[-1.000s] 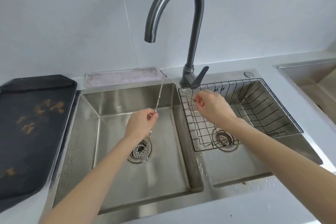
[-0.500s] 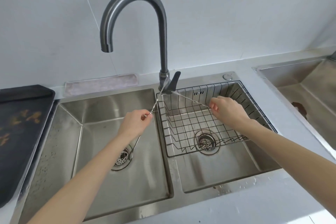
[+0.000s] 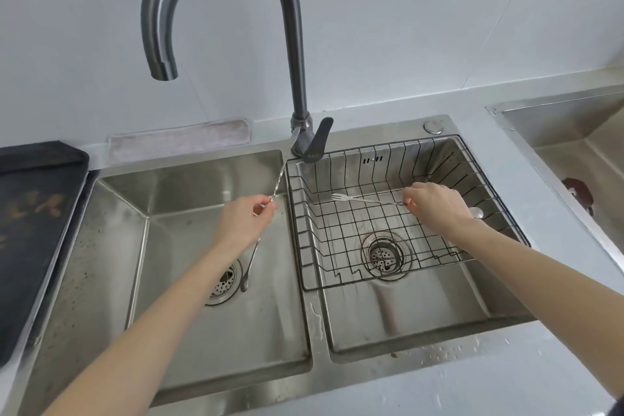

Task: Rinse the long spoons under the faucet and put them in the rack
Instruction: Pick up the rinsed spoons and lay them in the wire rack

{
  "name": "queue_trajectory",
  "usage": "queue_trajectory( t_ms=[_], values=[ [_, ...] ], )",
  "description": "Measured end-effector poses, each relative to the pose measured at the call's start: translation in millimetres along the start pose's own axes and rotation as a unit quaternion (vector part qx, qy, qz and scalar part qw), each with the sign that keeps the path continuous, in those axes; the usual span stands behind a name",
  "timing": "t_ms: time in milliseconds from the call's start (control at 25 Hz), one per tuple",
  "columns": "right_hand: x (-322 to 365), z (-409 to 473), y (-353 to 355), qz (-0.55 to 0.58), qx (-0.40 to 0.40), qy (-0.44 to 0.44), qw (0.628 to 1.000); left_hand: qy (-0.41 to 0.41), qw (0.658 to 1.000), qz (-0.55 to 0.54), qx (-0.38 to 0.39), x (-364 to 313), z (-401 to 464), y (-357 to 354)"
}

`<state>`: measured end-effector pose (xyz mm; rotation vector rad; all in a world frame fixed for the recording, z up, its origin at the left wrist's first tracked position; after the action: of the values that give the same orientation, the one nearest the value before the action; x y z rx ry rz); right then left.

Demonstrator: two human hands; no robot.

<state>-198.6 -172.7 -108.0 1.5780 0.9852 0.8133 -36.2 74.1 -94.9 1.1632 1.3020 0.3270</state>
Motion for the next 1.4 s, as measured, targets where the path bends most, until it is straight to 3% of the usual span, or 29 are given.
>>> queue_trajectory(
  t_ms=[720,1400],
  values=[
    [17,80,-51,-0.026,0.019,0.071,0.997,0.067,0.997,-0.035,0.018,18,36,-18],
    [16,91,-68,-0.047,0.031,0.094,0.994,0.079,0.996,-0.036,0.036,24,42,-30]
  ],
)
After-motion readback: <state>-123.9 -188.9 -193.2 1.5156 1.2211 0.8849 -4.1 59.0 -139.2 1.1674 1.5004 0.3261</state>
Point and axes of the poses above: each hand's wrist, its own z-axis towards the middle knuckle, its own y-axis out of the back of the hand, x = y × z, the point moved 4 cm from there along z, towards the middle knuckle, and after that the axes turned 2 degrees about y, right-handed, at the moved point
